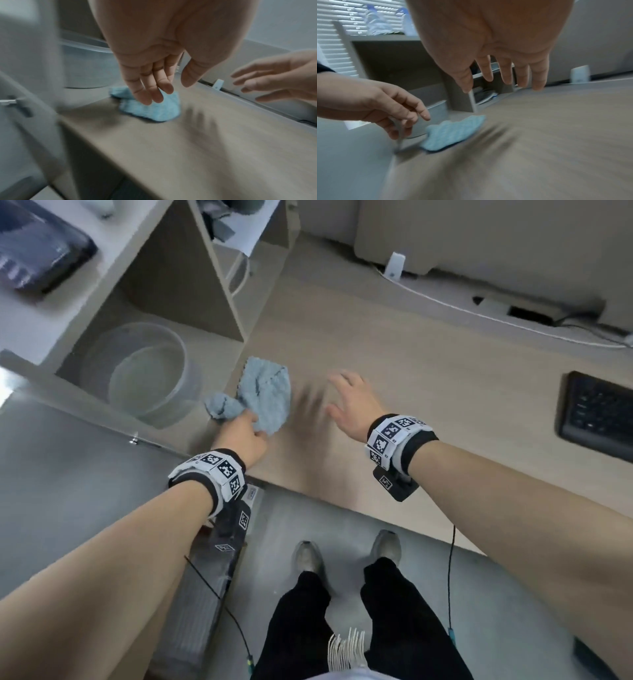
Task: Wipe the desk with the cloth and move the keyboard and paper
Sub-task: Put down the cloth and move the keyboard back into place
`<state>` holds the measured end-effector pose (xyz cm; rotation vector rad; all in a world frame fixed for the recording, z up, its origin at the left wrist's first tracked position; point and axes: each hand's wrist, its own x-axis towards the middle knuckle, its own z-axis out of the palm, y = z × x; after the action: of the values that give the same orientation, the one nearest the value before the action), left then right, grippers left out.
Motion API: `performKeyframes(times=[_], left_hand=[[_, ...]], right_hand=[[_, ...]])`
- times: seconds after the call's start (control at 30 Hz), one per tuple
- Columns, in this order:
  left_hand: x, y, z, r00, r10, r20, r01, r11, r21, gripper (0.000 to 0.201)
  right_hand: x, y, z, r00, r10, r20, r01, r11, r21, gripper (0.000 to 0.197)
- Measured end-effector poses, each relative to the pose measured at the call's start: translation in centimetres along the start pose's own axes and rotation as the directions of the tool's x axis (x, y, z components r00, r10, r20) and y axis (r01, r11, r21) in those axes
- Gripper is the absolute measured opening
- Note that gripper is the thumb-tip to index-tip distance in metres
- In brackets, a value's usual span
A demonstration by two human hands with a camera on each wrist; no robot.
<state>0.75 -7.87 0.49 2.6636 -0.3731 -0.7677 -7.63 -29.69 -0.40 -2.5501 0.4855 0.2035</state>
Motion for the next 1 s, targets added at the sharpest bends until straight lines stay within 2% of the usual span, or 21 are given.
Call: performKeyframes(times=[0.1,0.23,0.37,0.5,0.6,0.67,0.73,0.83,0.9,1.0], left_hand=[[0.9,7.1,2.3,0.997,0.052,0.048,-0.052,0.999,0.005,0.039],[1.7,19.1,8.1,0.977,0.142,0.160,-0.142,0.990,-0.007,0.044],[-0.3,33.2,16.9,0.946,0.235,0.224,-0.228,0.972,-0.058,0.041],[-1.9,44.6,25.1,0.936,0.219,0.275,-0.207,0.976,-0.074,0.051],[-2.6,51.1,29.7,0.948,0.154,0.278,-0.133,0.987,-0.096,0.060],[-2.3,54.0,32.0,0.969,0.094,0.229,-0.071,0.992,-0.107,0.060],[-1.7,55.5,33.4,0.984,0.037,0.174,-0.018,0.994,-0.106,0.056],[-0.9,56.9,34.8,0.986,-0.024,0.164,0.041,0.994,-0.100,0.055],[-0.4,57.3,35.4,0.986,-0.042,0.160,0.056,0.995,-0.085,0.054],[0.0,57.6,35.7,0.985,-0.044,0.167,0.054,0.997,-0.058,0.055]], right_hand=[[-2.6,8.4,-5.1,0.980,0.183,-0.073,-0.182,0.983,0.022,0.056],[-8.0,20.6,-12.5,0.877,0.443,-0.189,-0.406,0.891,0.203,0.055],[-15.1,35.1,-18.5,0.682,0.671,-0.291,-0.571,0.737,0.362,0.054],[-22.3,47.3,-22.6,0.514,0.819,-0.254,-0.683,0.570,0.457,0.057],[-26.9,55.3,-24.2,0.388,0.890,-0.239,-0.745,0.456,0.487,0.056],[-29.0,59.5,-24.5,0.321,0.921,-0.219,-0.783,0.388,0.486,0.056],[-30.2,62.1,-24.3,0.279,0.940,-0.199,-0.803,0.342,0.488,0.057],[-31.0,65.0,-23.8,0.230,0.957,-0.176,-0.818,0.288,0.498,0.062],[-31.2,66.3,-23.5,0.221,0.964,-0.148,-0.824,0.266,0.500,0.064],[-31.0,67.3,-23.2,0.238,0.964,-0.120,-0.811,0.265,0.521,0.064]])
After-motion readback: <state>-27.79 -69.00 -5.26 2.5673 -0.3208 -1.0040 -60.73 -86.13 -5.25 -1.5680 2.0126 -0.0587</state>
